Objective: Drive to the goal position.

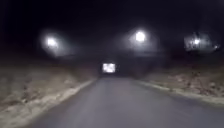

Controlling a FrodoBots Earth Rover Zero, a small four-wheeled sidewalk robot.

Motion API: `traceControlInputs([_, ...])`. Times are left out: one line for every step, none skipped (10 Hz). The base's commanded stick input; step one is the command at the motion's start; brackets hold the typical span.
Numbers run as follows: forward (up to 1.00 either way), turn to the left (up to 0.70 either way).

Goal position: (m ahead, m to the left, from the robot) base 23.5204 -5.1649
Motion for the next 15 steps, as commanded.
traceControlInputs([1.0, 0.27])
traceControlInputs([1.0, 0.28])
traceControlInputs([1.0, 0.25])
traceControlInputs([1.0, 0.16])
traceControlInputs([1.0, 0.04])
traceControlInputs([1.0, 0.03])
traceControlInputs([1.0, 0.03])
traceControlInputs([1.0, 0.03])
traceControlInputs([1.0, 0.03])
traceControlInputs([1.0, 0.03])
traceControlInputs([1.0, 0.03])
traceControlInputs([1.0, 0.03])
traceControlInputs([1.0, 0.03])
traceControlInputs([1.0, 0.03])
traceControlInputs([1.0, 0.03])
